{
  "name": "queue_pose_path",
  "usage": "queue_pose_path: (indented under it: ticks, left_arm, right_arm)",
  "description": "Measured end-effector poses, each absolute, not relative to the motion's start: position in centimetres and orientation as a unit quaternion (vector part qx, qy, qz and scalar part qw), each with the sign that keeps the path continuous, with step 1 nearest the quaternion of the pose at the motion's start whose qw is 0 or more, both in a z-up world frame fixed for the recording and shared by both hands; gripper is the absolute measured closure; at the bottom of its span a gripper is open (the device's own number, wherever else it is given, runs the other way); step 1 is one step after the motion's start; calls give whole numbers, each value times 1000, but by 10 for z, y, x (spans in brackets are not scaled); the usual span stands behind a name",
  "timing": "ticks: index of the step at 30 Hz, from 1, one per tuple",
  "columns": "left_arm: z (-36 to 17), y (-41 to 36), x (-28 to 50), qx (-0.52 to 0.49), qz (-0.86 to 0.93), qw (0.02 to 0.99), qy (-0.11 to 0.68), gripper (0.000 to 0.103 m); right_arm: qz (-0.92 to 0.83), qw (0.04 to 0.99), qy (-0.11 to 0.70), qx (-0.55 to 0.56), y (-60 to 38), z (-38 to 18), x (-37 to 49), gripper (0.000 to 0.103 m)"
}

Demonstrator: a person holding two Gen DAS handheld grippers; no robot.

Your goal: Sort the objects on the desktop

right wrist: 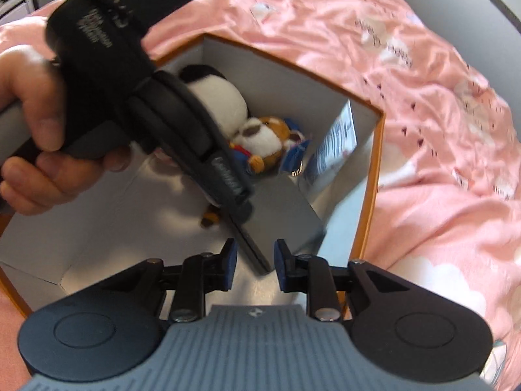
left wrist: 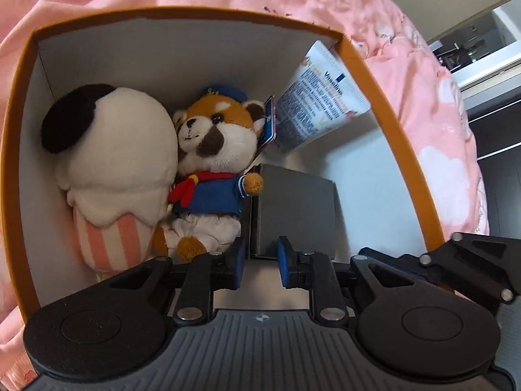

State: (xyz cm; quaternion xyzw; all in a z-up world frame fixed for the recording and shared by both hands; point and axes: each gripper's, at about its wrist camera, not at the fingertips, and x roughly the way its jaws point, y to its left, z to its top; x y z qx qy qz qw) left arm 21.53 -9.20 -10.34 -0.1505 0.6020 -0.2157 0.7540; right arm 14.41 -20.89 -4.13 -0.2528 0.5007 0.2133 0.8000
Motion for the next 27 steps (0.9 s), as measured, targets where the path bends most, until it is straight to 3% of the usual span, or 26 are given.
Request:
queue_pose_path:
  ticks: [5, 10, 13, 22, 27]
  left_arm:
    - [-78, -83, 206, -140, -220, 778, 572, 78]
    - [-44, -63, 197, -117, -208, 812, 533, 78]
    - [-31, -47, 189, -114, -194, 827, 515, 77]
    - [-26, -3, 170, -161, -167, 834, 500, 77]
    - [-26, 3, 164, -179, -177, 833, 493, 77]
  right_arm:
    - [210, 791, 507, -269, -202, -45, 144, 68]
    - [237, 777, 509, -286, -189, -48, 141, 74]
    - [249, 757, 532, -287, -183, -56, 143, 84]
    - [193, 761, 538, -307, -186, -69, 165, 86]
    - [175, 767, 520, -332, -181, -72, 170, 93]
